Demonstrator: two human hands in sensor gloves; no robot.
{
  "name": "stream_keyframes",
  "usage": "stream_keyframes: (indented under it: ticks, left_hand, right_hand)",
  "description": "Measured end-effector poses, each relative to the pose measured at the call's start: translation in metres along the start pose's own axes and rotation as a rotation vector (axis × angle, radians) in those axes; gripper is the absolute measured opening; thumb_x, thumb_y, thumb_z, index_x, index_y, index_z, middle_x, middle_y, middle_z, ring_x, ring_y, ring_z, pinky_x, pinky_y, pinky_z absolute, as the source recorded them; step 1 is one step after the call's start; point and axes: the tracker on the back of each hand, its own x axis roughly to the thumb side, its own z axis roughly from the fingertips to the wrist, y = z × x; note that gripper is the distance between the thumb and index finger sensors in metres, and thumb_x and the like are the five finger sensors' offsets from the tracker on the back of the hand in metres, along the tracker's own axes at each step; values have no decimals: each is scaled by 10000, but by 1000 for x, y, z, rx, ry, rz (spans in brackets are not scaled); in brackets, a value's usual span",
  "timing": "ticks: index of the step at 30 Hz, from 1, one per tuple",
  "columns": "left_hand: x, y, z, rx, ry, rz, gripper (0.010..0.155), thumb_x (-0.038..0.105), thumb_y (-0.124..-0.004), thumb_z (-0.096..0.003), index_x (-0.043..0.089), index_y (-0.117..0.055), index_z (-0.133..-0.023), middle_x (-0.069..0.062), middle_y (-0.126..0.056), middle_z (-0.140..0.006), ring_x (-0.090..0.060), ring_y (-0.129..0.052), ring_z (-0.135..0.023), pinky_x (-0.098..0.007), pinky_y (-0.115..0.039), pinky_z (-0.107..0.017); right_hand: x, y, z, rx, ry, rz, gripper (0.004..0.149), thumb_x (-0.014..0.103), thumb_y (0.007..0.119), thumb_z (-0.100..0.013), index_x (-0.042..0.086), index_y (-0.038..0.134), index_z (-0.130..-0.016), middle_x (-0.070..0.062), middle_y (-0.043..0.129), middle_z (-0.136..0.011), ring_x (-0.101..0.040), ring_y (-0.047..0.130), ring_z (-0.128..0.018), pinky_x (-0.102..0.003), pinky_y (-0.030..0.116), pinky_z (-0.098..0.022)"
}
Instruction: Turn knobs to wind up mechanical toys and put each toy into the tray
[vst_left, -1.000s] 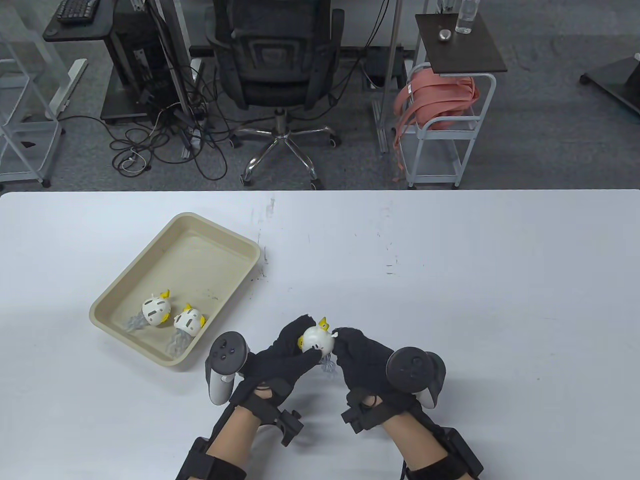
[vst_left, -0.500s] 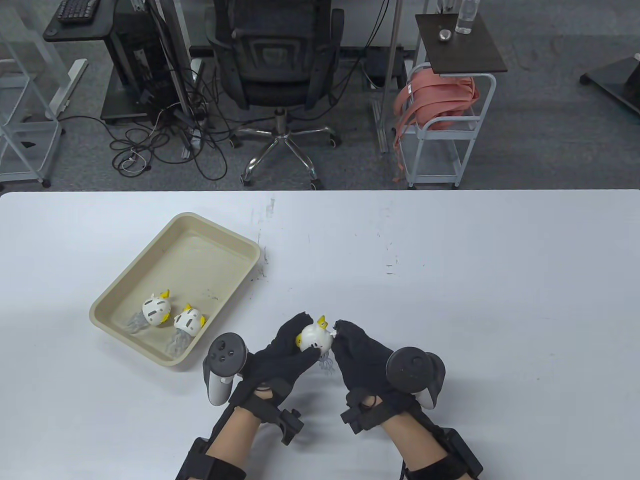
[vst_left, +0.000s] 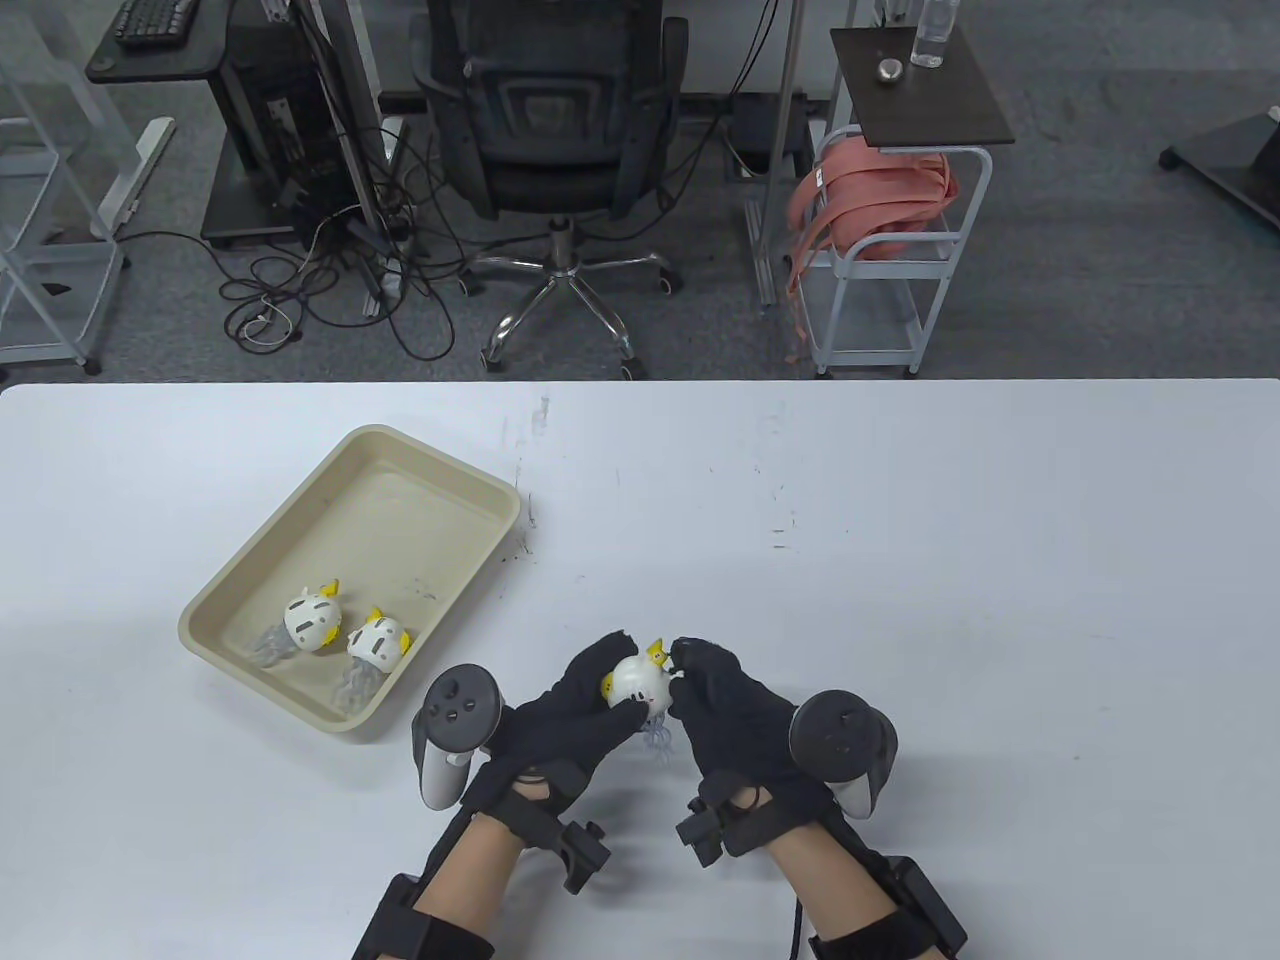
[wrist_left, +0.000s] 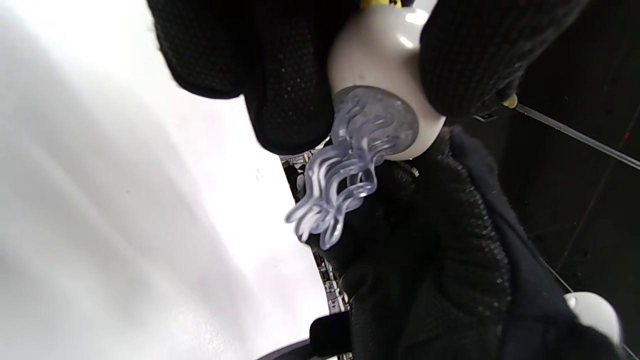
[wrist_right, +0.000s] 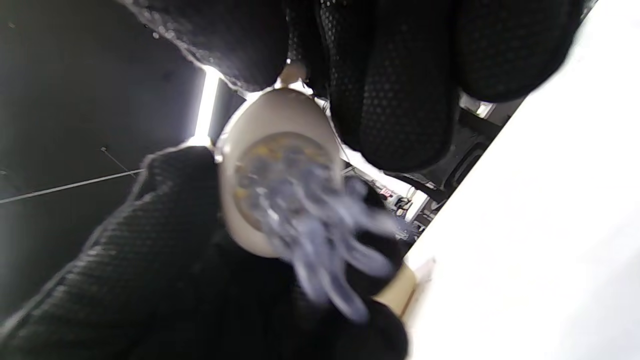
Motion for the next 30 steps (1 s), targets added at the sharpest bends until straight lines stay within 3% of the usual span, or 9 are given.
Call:
stream_keyframes:
  ticks: [9,16,21,30]
  left_hand:
    - [3,2,1,-17,-46,1,712,486,-811,-509,271,-506,-1115,-115,-773,-1019,-210,-996,-763,-457,-758,-670]
    - [6,1,1,-14,-85,-55,709,460,-824,-500,323,-501,-1117,-85,-733,-1061,-226,-961,-825,-479,-724,-703]
    - [8,0,1,-26,-105,-78,708,422,-842,-493,373,-499,-1111,-31,-690,-1104,-240,-918,-886,-498,-689,-730]
    - [9,0,2,-15,-109,-108,705,411,-848,-491,373,-506,-1107,-25,-683,-1108,-252,-911,-894,-503,-686,-728]
  right_hand:
    - [1,-3,0,-7,9,46,477,313,745,-511,-42,751,-830,-216,935,-682,-286,971,-439,-516,784,-368]
    - [-3,-9,-1,-31,63,63,441,345,761,-495,-60,852,-644,-126,1015,-415,-159,988,-185,-428,840,-192]
    - [-12,-11,-2,-19,172,-47,430,357,761,-486,-47,905,-515,-37,1017,-247,-56,951,-26,-349,855,-69]
    - [-18,-10,-2,-2,212,-85,435,365,761,-499,-44,908,-521,-38,1022,-254,-67,957,-32,-355,855,-78]
